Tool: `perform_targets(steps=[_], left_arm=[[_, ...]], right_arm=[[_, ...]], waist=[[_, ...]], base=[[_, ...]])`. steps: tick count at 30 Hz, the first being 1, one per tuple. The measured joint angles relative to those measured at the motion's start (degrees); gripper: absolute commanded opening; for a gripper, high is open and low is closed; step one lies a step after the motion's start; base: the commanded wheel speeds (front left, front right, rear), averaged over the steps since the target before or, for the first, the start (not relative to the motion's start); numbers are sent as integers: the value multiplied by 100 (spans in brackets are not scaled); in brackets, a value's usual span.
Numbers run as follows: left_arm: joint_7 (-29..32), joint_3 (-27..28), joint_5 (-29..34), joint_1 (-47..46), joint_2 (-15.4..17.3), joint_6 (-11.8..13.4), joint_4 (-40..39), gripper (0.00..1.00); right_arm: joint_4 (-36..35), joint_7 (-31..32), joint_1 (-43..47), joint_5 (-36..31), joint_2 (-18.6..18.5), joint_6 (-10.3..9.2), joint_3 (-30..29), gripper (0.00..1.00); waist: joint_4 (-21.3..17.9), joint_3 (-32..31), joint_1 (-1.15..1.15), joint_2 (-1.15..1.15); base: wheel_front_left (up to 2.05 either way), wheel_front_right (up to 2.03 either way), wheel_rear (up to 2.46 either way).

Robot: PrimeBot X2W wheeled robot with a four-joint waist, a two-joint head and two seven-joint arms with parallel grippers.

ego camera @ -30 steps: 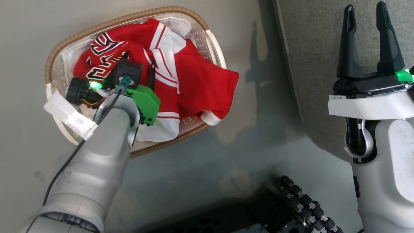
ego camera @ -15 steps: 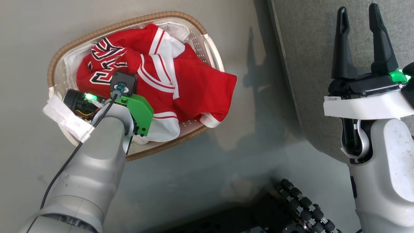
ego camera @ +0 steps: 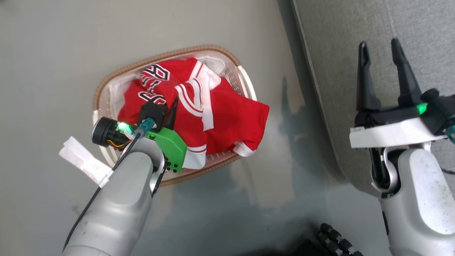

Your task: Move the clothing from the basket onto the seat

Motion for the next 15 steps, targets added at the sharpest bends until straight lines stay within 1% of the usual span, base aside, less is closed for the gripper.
perform_targets(steps=[8,15], left_arm=[[-1,-31,45,649,281,-125,-1141,0],[-1,-165,47,806,515,-208,-1873,0]], right_arm=[[364,0,563,-192,1,0,-41,100],[605,0,1152,-253,0,0,-11,100]], waist=[[204,-915,0,0],[344,-1824,0,0]], base=[[0,0,0],[0,0,0]])
